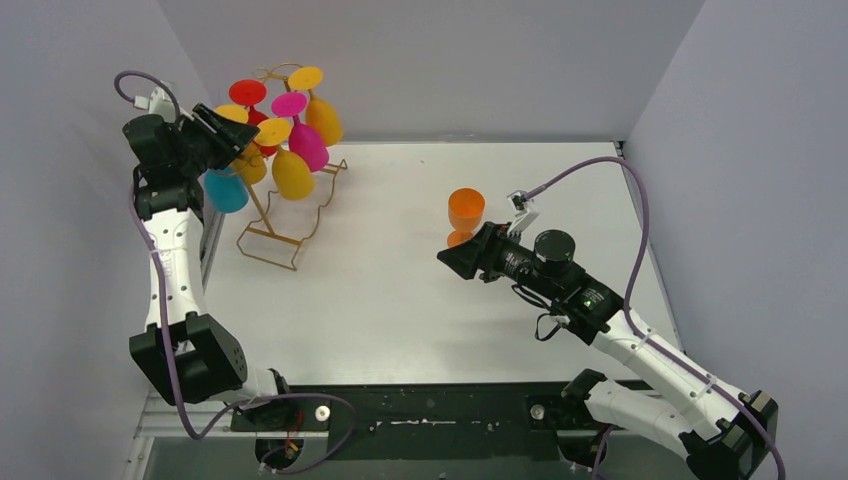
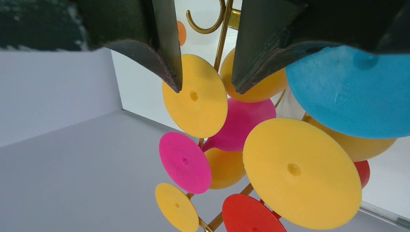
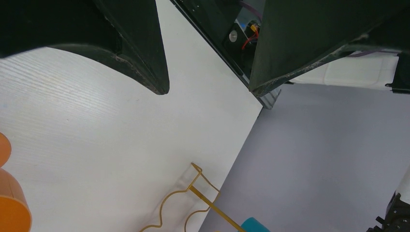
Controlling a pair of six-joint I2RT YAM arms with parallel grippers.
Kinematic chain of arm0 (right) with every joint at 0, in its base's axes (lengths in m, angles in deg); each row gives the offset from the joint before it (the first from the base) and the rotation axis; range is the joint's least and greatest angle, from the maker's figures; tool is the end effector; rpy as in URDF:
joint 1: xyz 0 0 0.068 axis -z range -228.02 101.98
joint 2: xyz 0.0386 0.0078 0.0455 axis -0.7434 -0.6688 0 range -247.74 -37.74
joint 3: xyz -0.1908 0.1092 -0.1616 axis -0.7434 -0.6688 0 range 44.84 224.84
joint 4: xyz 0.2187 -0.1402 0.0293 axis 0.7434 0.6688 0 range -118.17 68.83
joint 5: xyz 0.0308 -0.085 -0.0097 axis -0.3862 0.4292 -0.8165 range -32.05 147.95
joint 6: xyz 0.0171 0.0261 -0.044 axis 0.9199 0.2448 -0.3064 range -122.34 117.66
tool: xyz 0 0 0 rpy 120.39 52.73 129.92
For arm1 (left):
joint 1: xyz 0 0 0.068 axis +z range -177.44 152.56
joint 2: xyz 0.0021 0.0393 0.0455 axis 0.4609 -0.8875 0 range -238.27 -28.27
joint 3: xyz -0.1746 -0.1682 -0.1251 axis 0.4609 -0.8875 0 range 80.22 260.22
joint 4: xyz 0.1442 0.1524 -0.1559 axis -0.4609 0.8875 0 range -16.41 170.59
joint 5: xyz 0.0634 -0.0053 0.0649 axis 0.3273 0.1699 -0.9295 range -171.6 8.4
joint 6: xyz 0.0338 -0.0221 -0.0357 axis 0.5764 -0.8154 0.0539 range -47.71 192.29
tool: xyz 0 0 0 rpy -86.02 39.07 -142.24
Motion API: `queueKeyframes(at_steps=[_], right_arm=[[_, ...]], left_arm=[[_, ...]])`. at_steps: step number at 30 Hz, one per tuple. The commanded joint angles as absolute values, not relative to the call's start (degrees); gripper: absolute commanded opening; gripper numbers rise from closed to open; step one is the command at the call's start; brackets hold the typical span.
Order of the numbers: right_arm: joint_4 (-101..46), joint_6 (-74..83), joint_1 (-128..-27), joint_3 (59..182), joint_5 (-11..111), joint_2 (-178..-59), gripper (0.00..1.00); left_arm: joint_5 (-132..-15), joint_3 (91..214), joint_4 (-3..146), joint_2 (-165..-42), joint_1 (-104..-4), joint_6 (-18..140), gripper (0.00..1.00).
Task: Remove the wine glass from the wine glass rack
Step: Pick up the wine glass from the wine rack.
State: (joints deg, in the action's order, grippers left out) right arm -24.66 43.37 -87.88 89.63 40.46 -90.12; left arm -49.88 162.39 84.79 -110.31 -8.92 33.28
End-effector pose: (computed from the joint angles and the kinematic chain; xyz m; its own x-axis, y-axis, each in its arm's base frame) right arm 0.1586 0.1463 0.3289 -0.7028 0.3027 -0.6438 -0.4791 0.4675 0.7429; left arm 0.3193 0.0873 0.4155 -0.2794 -0.6583 -0.6990 0.0557 0.7156 -0.6963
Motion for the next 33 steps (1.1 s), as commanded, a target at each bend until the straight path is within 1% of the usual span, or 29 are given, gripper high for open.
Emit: queueKeyframes(at_steps=[1, 9, 19, 24, 33], right_arm=[[-27.73, 43.62, -88.36, 90.72, 39.94, -89.24, 0.63], [-27.73, 43.97, -88.36, 90.55, 39.91, -89.24, 0.63], [-27.73, 44.06, -88.32, 90.44, 39.90, -89.66, 0.63], [-27.73, 44.02, -88.36, 90.45, 39.77, -89.82, 0.63], [-27.73, 44.11, -88.37, 90.29, 39.85, -89.55, 0.63]], left_arm=[[-50.06, 165.84, 89.98, -112.28, -8.91, 38.77, 0.41], [-51.45, 171.69, 96.46, -116.27, -11.75, 44.19, 0.43], [-53.33, 172.24, 98.33, -117.96, -13.19, 45.19, 0.45], [-53.89, 172.51, 98.99, -118.54, -13.27, 45.38, 0.50], [-55.94, 176.50, 104.12, -120.76, -14.88, 48.88, 0.55]])
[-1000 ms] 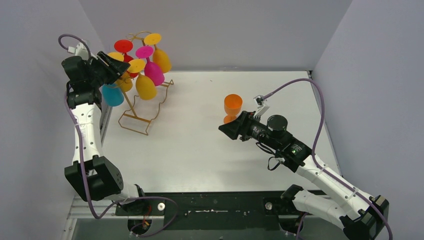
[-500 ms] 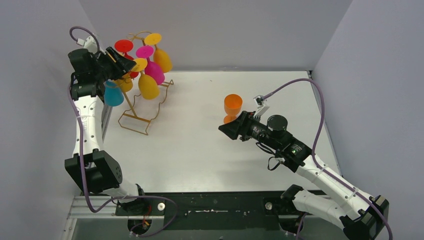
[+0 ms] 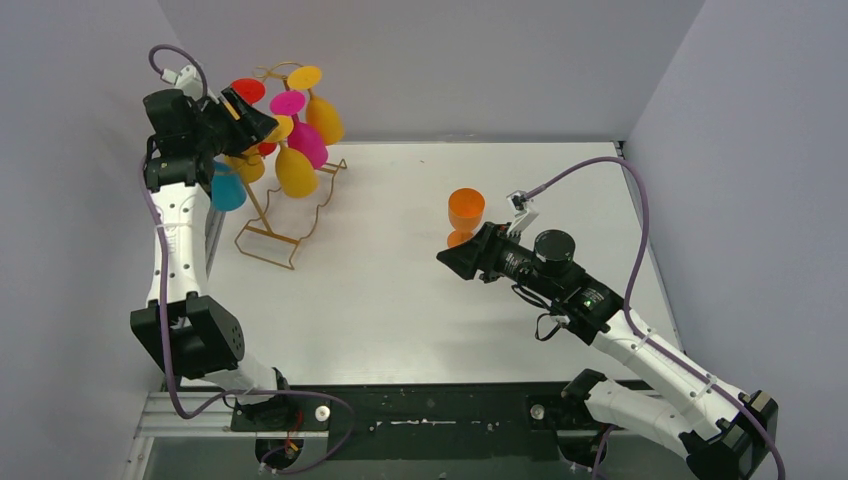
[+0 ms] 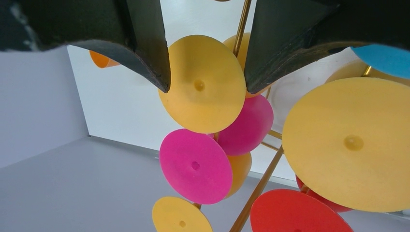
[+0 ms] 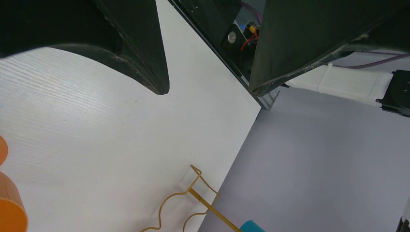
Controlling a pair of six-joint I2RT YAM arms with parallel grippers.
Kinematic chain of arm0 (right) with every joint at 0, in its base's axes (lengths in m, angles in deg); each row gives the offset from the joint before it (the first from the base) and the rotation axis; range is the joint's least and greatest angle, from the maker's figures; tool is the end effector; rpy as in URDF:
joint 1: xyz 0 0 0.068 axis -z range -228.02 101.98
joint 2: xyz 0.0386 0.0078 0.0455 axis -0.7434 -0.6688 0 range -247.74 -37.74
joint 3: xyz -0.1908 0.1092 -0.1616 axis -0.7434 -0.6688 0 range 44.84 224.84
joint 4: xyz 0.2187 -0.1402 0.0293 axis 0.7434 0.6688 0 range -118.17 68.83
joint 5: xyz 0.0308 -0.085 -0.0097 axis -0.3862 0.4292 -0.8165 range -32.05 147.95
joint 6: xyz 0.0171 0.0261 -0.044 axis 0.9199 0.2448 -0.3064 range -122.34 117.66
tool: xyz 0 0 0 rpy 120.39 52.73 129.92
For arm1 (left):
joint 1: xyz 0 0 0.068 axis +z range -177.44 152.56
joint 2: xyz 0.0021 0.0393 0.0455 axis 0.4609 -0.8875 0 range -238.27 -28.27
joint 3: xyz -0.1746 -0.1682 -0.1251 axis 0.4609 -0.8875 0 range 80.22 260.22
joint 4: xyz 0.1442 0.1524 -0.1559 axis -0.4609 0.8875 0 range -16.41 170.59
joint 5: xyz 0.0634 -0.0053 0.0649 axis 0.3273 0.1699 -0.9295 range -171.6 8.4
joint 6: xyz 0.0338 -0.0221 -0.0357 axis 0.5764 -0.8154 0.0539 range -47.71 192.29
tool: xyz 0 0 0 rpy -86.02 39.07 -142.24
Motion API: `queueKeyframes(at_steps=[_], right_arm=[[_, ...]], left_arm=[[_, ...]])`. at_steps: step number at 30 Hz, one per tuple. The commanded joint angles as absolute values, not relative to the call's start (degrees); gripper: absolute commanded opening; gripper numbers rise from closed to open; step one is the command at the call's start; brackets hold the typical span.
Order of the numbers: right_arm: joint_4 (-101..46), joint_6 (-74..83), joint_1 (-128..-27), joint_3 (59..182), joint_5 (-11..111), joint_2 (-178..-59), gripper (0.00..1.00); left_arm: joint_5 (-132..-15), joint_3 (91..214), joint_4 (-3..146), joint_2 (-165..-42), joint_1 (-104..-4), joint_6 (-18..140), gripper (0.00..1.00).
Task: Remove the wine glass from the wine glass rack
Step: Pick up the wine glass from the wine rack.
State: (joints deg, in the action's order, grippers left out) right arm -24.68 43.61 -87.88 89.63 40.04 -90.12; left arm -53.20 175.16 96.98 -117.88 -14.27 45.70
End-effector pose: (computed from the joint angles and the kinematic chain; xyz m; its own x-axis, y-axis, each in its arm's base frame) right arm 0.1584 0.1465 0.3290 -0.7073 0.3005 -0.6398 -0.4791 0.4618 0.7465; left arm 0.3510 0.0648 0.4273 -0.3774 -0.4927 -0.7841 0.0794 0.8264 -0.5575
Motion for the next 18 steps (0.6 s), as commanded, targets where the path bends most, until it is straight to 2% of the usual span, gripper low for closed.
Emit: queueKeyframes(at_steps=[1, 4, 8, 13, 18], right_arm=[[-27.73, 44.17, -88.42, 90.21, 39.86, -89.51, 0.63], [-29.30, 44.30, -88.35, 90.17, 39.77, -89.59, 0.63], [-29.31, 44.16, -88.37, 90.19, 39.85, -89.52, 0.63], [-29.31, 44.20, -88.36, 90.10, 39.94, -89.51, 0.63], [-29.31, 44.20, -88.34, 90.17, 40.02, -89.55, 0.63]], left_arm=[[-55.98, 176.65, 104.23, -120.90, -15.07, 49.02, 0.56], [-56.85, 177.89, 105.98, -121.63, -16.00, 50.57, 0.57], [-57.57, 178.96, 107.51, -122.62, -16.45, 51.29, 0.53], [-58.02, 177.68, 105.61, -121.68, -16.47, 49.88, 0.43], [-57.29, 177.45, 104.47, -121.20, -16.50, 48.83, 0.37]])
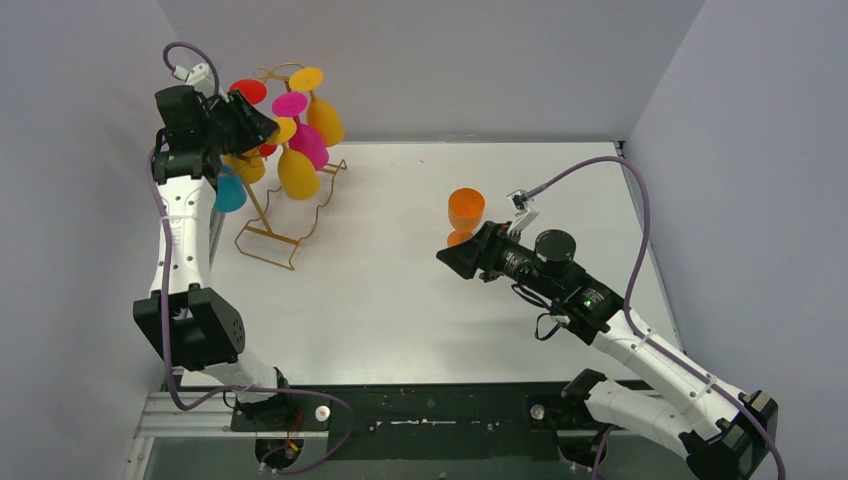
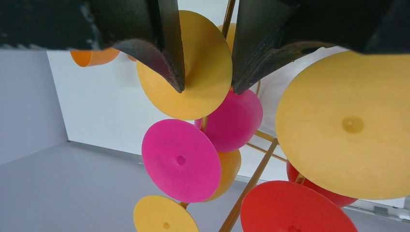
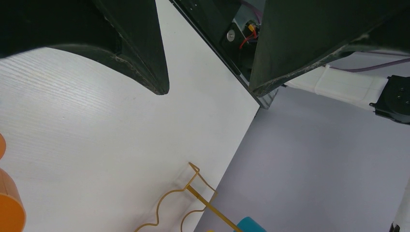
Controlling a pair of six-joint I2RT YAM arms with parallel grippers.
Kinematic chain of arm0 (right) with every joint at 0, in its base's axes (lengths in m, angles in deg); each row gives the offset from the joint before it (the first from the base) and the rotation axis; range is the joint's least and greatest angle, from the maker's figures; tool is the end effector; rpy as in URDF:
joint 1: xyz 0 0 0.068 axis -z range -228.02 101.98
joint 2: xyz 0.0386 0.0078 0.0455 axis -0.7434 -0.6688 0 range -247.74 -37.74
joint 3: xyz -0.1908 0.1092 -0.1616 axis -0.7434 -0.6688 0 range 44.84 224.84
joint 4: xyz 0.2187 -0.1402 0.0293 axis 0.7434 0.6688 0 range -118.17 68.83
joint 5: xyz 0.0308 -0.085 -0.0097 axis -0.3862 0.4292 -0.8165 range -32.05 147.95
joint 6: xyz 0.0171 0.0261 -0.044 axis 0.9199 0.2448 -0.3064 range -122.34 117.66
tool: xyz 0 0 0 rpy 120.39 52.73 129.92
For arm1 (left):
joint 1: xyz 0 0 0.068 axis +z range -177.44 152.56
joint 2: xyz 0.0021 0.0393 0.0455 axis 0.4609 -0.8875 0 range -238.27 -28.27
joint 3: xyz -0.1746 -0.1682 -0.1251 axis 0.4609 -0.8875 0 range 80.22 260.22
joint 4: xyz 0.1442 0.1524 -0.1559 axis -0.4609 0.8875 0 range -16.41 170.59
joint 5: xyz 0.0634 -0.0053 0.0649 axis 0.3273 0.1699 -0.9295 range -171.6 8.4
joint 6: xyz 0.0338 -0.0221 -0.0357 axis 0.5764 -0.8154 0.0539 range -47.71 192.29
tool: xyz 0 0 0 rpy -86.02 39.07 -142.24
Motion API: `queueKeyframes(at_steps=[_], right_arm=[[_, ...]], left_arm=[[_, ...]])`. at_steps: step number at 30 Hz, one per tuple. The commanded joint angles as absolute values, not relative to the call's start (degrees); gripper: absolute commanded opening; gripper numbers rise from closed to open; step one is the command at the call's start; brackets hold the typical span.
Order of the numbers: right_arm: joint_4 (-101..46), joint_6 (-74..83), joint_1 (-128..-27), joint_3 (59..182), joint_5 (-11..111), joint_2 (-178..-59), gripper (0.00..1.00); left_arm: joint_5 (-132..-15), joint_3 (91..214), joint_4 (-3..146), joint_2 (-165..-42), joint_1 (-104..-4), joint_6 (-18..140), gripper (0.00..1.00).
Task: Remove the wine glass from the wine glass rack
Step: Pick up the wine glass from the wine rack.
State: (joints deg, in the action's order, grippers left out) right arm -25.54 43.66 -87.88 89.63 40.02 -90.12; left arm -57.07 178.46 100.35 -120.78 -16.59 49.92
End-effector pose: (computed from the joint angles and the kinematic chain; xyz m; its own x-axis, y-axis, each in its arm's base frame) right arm 0.1586 0.1467 0.3306 -0.7005 0.3068 -0.6443 -0.4872 0.4542 0.7459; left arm 0.3646 0.0549 0.4232 -0.4057 -0.4304 -0.8064 0.0595 0.8679 -0.4931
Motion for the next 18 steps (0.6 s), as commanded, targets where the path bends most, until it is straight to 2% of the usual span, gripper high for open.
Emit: queueKeyframes(at_steps=[1, 18], right_arm=[[-29.26, 44.21, -88.36, 90.19, 40.03, -89.59, 0.63], [-29.05, 44.40, -88.36, 90.14, 40.20, -89.69, 0.63]], left_arm=[[-56.92, 177.43, 104.34, -121.08, -16.52, 48.68, 0.35], [-57.25, 177.10, 103.18, -119.23, -16.11, 47.54, 0.09]])
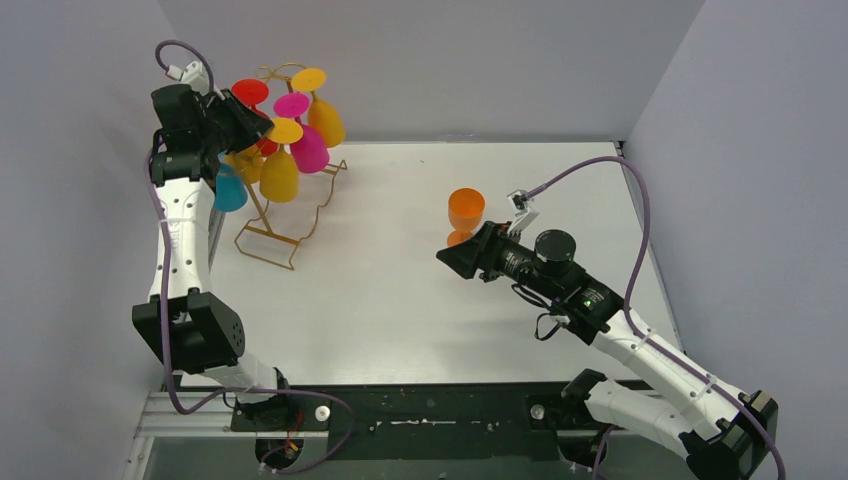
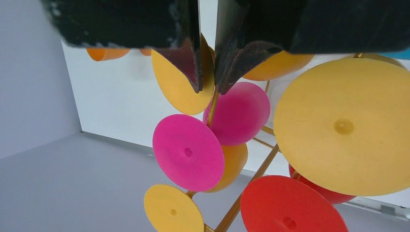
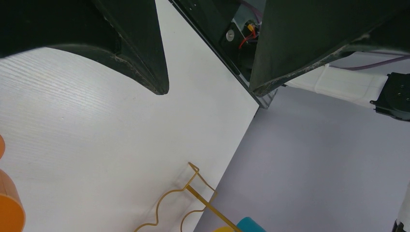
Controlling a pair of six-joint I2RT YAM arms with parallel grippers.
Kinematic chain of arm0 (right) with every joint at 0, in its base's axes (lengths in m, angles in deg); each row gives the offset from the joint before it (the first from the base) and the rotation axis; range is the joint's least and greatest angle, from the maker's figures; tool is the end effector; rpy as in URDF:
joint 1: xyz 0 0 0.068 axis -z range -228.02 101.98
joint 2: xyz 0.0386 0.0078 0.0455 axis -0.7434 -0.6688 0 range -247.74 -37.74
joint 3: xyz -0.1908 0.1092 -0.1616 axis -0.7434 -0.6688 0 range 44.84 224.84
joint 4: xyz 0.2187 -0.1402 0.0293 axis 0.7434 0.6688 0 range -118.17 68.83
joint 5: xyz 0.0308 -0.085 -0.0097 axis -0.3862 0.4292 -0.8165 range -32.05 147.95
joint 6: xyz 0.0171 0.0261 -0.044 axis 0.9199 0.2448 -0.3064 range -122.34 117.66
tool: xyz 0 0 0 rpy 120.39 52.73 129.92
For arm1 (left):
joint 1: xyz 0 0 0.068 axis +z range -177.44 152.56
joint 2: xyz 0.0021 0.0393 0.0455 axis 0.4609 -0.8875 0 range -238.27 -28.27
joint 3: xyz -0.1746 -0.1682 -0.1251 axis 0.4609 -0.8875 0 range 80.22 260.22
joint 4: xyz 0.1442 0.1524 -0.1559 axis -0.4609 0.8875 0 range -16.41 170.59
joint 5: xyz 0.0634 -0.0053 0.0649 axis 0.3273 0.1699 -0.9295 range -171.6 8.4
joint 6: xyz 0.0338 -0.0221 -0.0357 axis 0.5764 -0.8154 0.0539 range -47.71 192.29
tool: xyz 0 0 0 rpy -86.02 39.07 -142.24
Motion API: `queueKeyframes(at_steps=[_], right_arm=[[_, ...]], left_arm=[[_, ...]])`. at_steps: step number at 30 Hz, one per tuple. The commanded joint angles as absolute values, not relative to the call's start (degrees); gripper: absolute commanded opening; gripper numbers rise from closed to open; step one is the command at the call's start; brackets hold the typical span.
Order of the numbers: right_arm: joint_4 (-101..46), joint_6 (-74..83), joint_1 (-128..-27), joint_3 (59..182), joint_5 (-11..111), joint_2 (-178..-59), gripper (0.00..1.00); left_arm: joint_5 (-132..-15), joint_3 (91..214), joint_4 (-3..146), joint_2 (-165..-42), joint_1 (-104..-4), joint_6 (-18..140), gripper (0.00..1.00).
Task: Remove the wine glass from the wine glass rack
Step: Pick up the wine glass from the wine rack.
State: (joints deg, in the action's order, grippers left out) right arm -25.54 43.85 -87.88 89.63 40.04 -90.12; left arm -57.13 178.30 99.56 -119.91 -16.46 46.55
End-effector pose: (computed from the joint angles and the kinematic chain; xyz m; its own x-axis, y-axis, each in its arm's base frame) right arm 0.1586 0.1466 0.3306 -0.7020 0.3085 -0.6419 -0.4847 0.4534 0.7480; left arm 0.3605 0.0550 0.4289 -0.3868 -0.4778 -0.7887 0.0465 0.8441 -0.5341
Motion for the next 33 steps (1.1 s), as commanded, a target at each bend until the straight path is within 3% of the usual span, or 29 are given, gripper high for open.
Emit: queueKeyframes(at_steps=[1, 8, 24, 33], right_arm=[[-28.98, 44.39, -88.39, 90.18, 40.20, -89.68, 0.63], [-28.87, 44.50, -88.37, 90.19, 40.25, -89.64, 0.64], [-28.44, 44.15, -88.36, 90.45, 40.46, -89.42, 0.64], [-28.34, 44.07, -88.37, 90.45, 40.55, -89.28, 0.64]], left_arm=[[-56.92, 176.88, 102.73, -119.12, -16.04, 47.24, 0.09], [-54.36, 174.62, 100.13, -118.14, -15.21, 44.99, 0.00], [-43.12, 168.07, 85.78, -115.11, -13.34, 32.66, 0.00], [-41.11, 167.38, 85.66, -114.74, -13.34, 33.26, 0.00]])
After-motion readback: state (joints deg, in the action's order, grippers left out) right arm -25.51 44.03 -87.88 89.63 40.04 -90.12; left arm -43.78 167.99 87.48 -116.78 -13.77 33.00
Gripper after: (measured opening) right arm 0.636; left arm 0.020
